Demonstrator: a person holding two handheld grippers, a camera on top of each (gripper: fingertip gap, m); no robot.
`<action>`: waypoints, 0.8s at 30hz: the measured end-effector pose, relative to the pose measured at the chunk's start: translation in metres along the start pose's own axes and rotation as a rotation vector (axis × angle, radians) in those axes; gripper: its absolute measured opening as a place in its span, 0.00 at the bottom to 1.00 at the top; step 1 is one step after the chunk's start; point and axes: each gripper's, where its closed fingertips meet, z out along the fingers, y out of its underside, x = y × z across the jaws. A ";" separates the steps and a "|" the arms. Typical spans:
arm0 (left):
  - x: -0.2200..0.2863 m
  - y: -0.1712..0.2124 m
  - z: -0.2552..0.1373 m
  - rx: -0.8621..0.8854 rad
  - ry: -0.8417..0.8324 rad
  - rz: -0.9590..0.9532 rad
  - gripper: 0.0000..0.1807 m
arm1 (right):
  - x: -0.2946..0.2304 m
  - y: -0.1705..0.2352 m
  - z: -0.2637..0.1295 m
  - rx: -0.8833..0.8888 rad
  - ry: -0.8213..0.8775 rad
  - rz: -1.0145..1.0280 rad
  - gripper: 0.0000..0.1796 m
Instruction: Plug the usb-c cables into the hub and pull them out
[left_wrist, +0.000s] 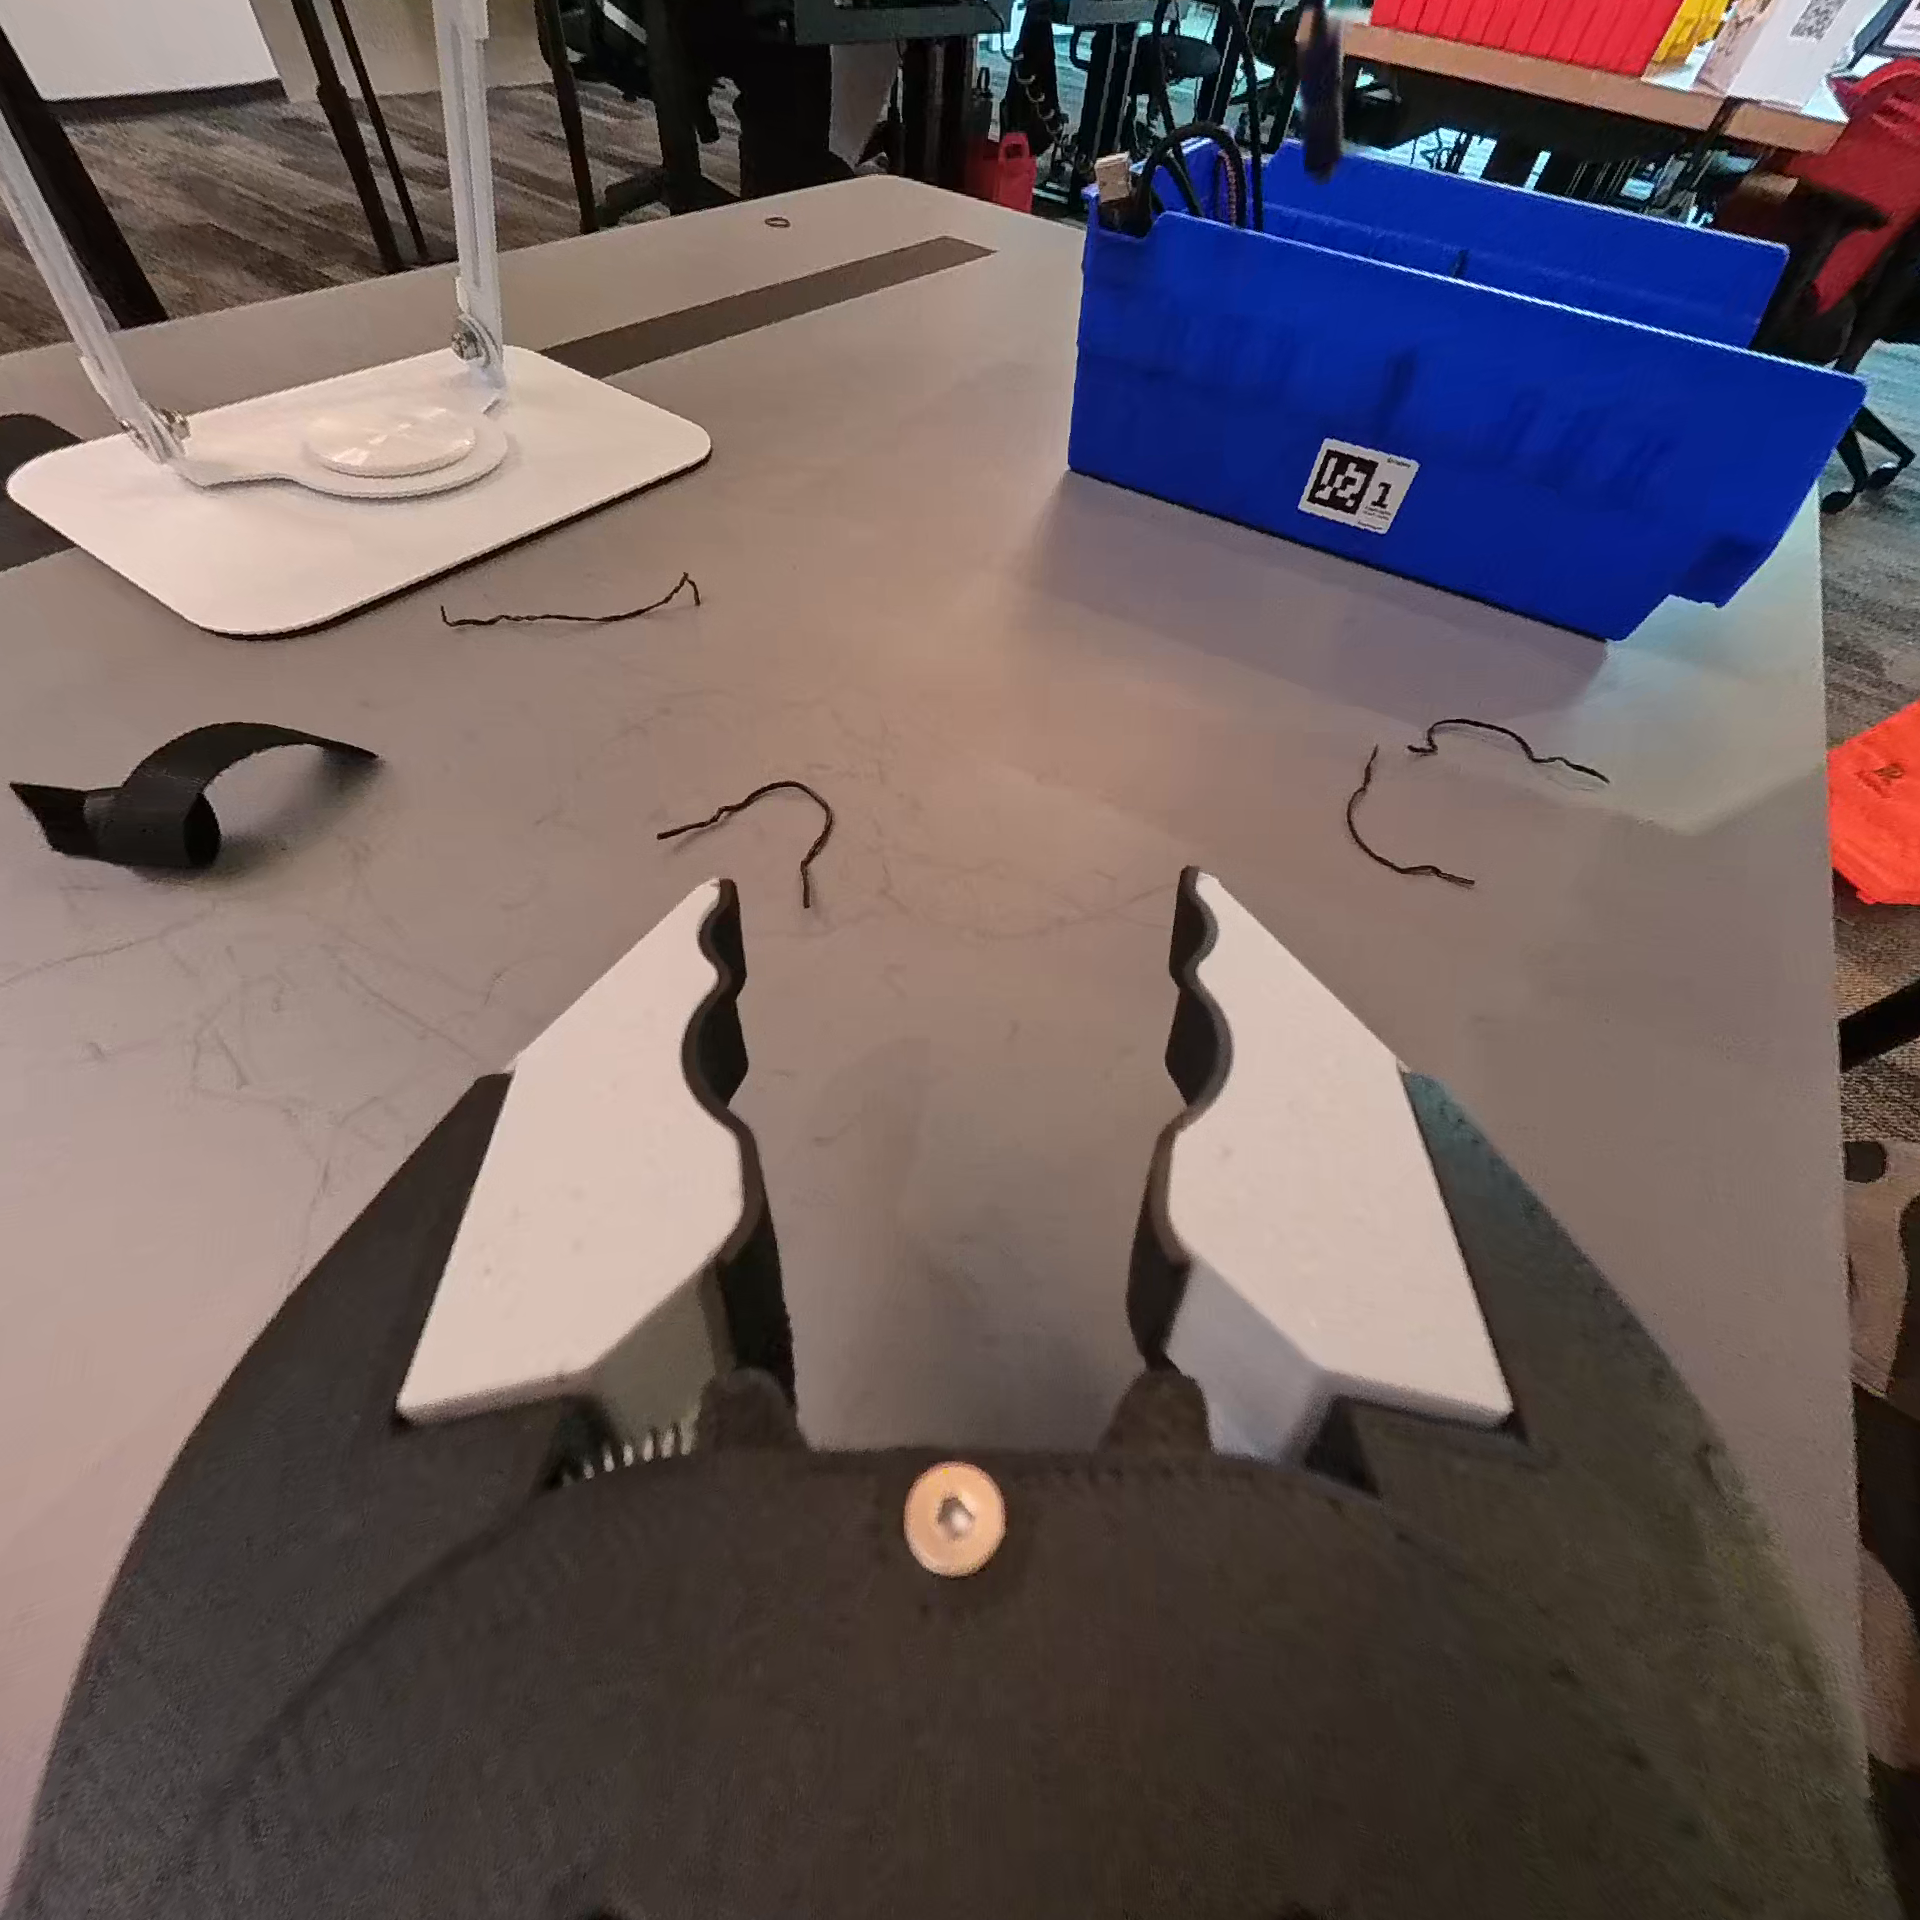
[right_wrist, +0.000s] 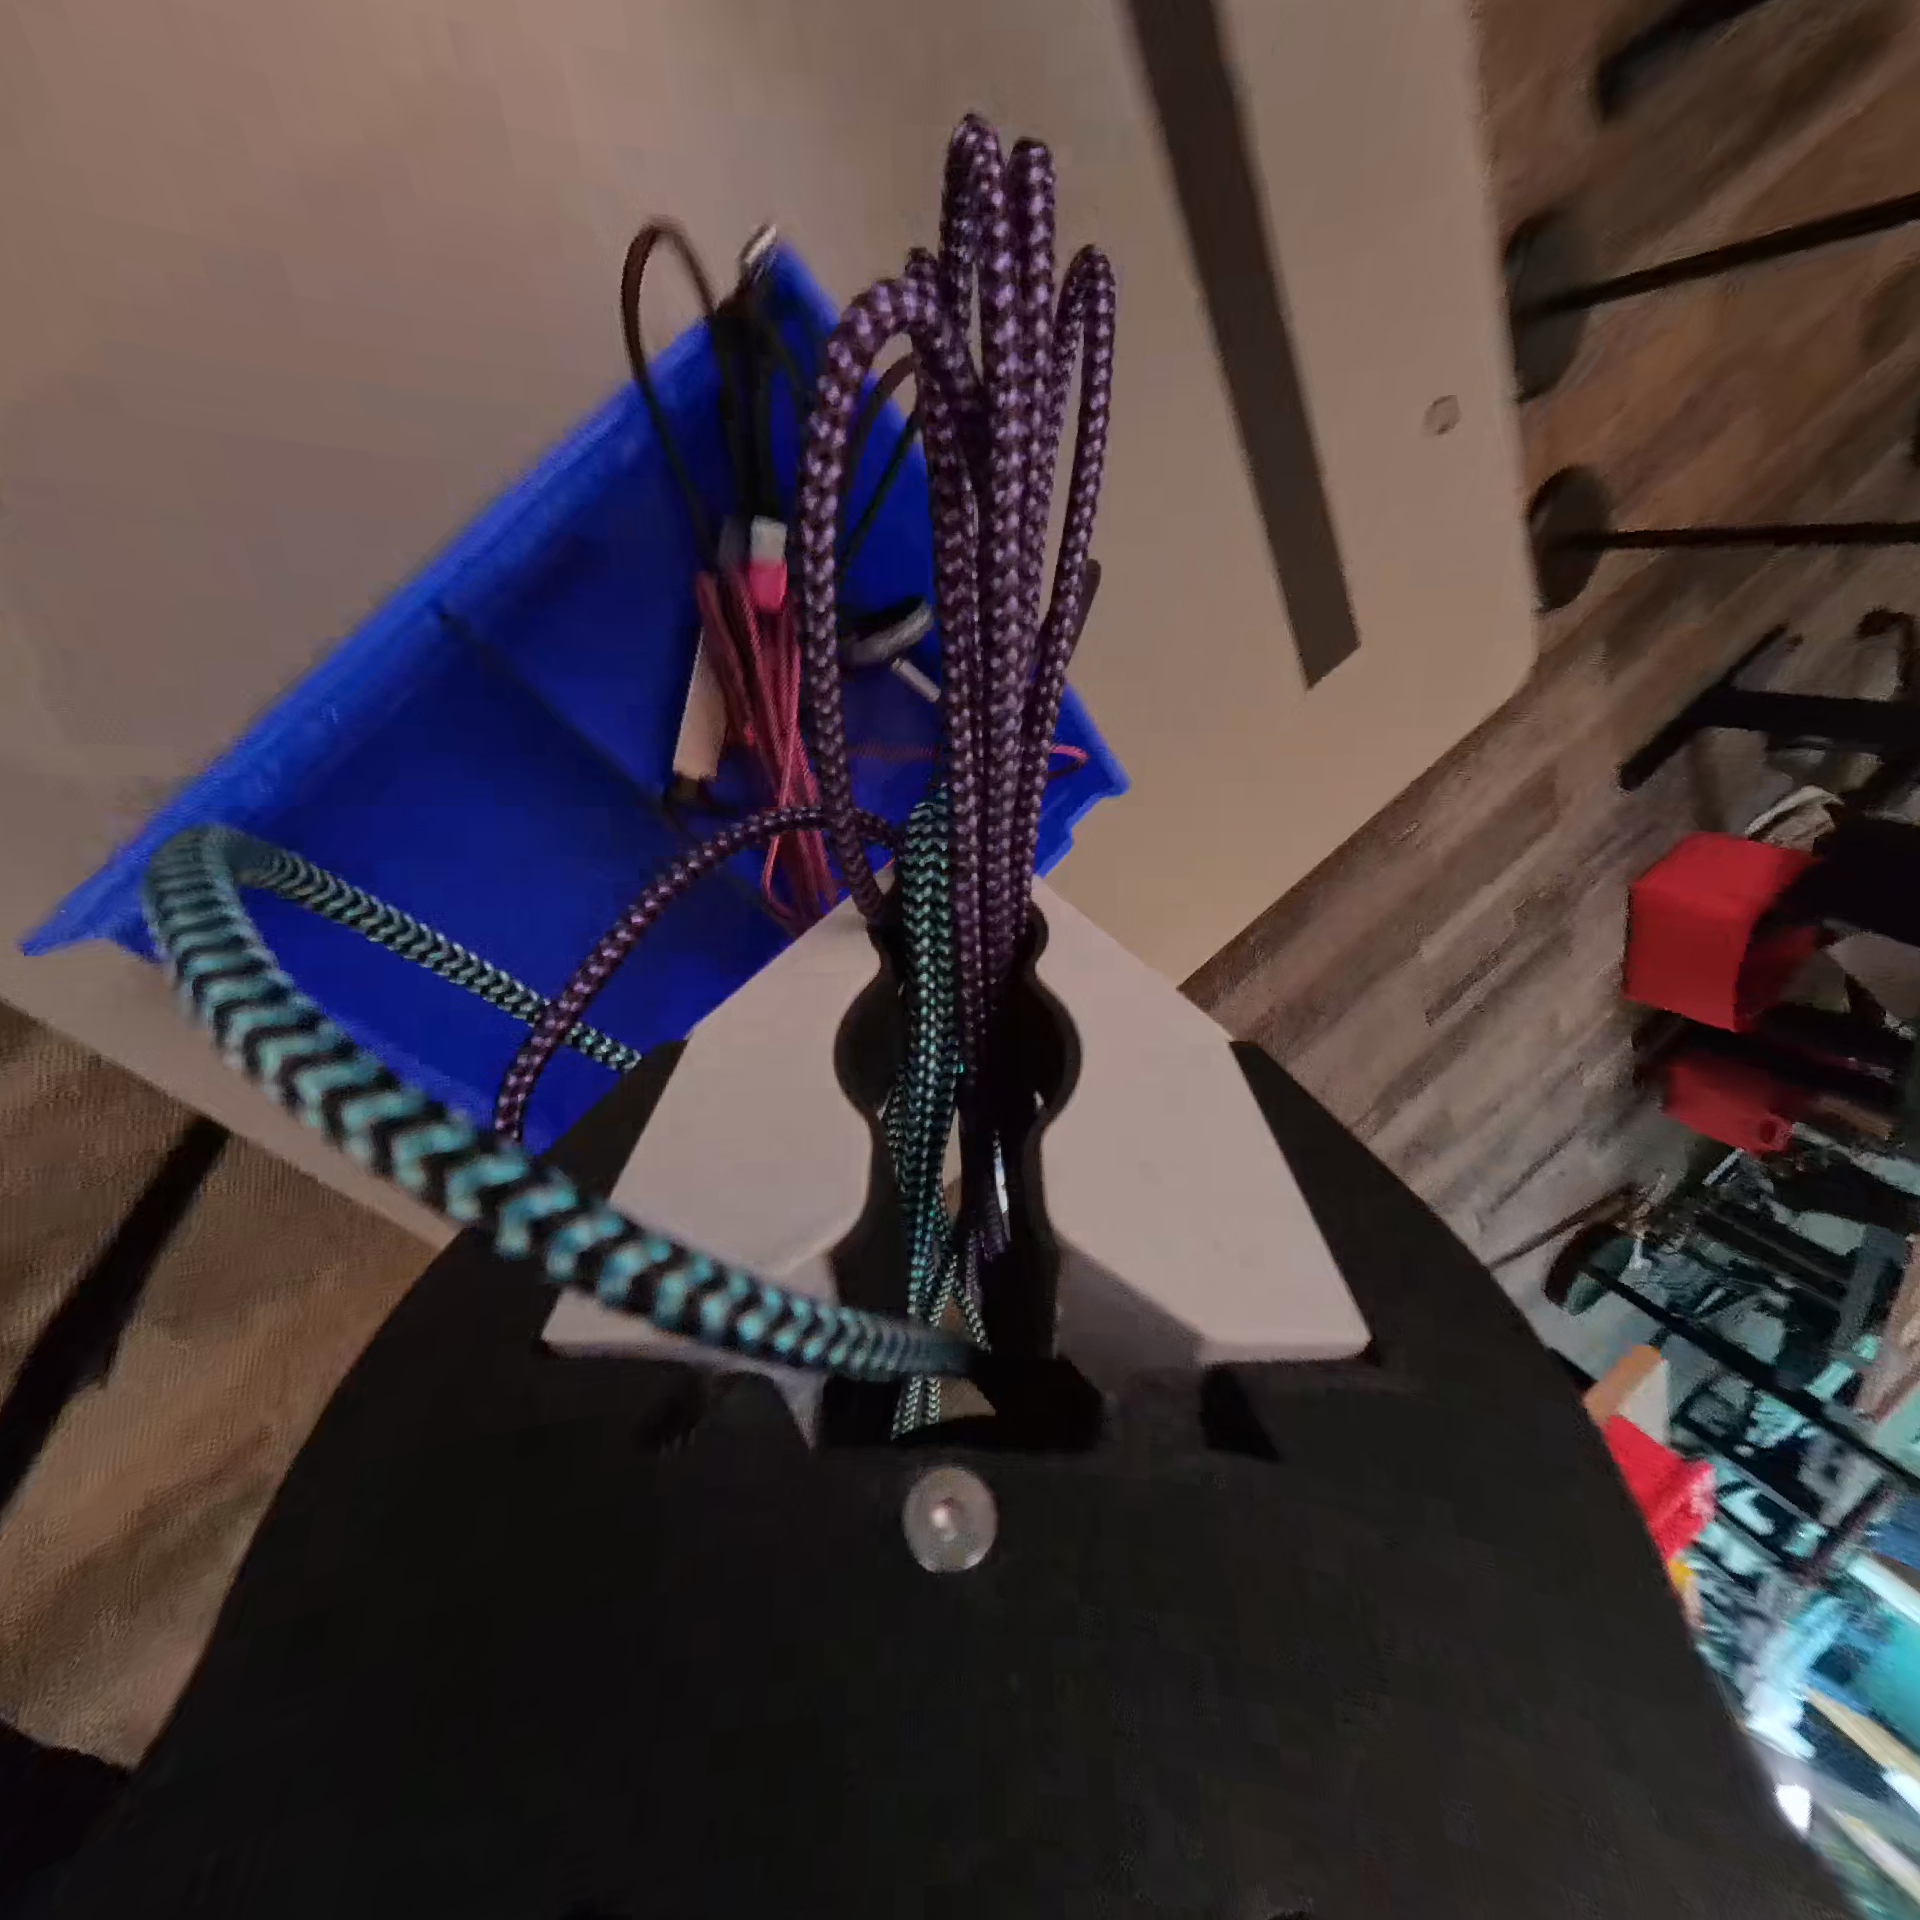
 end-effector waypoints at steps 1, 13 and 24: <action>0.000 0.000 0.000 0.000 0.000 0.001 0.45 | -0.006 0.003 0.012 -0.040 -0.036 -0.037 0.07; 0.002 0.001 0.002 -0.007 0.012 0.006 0.44 | -0.049 -0.036 0.137 -0.008 -0.217 -0.343 0.08; 0.003 0.001 0.003 -0.008 0.023 0.005 0.44 | -0.075 -0.038 0.181 0.273 -0.336 -0.252 0.09</action>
